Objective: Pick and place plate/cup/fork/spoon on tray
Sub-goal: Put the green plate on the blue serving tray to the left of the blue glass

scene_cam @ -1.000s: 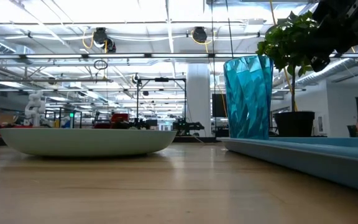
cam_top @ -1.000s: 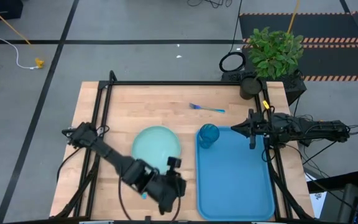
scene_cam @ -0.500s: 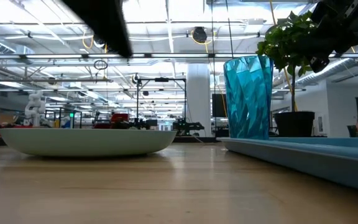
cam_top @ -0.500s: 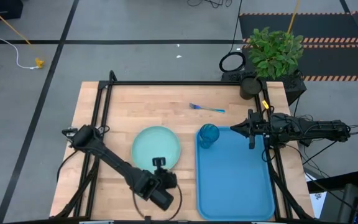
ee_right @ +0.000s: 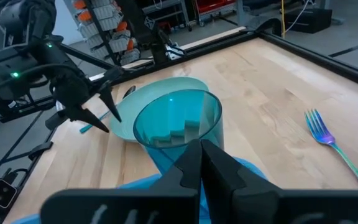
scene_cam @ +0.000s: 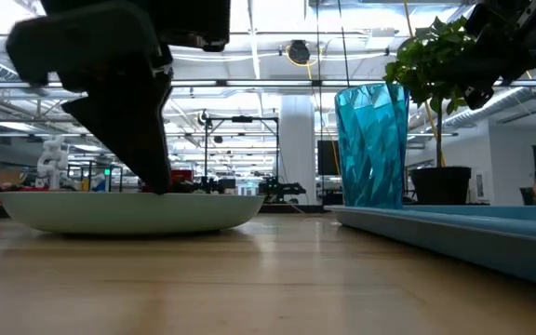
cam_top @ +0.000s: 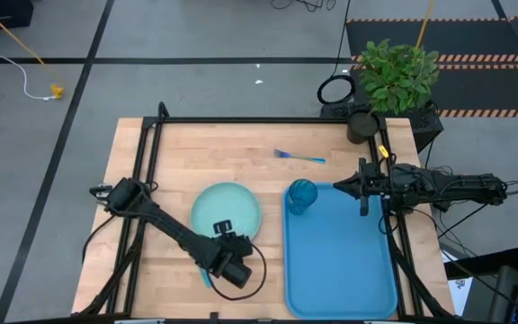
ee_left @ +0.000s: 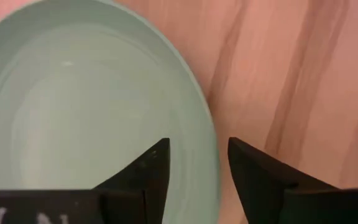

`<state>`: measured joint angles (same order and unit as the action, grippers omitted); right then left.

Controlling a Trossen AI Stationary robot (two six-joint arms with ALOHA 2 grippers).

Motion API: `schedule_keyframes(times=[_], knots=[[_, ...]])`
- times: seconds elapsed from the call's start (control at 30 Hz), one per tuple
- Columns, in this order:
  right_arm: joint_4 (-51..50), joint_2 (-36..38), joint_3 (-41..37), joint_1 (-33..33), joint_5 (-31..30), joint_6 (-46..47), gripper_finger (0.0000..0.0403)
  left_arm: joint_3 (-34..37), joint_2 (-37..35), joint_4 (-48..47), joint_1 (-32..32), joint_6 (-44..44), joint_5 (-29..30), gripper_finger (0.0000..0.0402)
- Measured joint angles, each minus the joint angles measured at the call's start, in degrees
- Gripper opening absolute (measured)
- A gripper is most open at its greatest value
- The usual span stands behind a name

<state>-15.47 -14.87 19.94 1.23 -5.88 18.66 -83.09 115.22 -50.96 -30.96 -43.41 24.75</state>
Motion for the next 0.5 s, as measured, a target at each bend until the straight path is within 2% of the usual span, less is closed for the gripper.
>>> schedule_keyframes(times=[0.27, 0.5], knots=[[0.65, 0.00, 0.00, 0.02, 0.27, 2.84, 0.0000, 3.21, -0.04, 1.84, 0.20, 1.50, -1.82, 0.0154], [7.10, -0.90, -0.02, 3.44, 1.69, 3.79, 0.0000, 6.84, -0.04, 3.61, 0.12, -1.19, -2.21, 0.0101]])
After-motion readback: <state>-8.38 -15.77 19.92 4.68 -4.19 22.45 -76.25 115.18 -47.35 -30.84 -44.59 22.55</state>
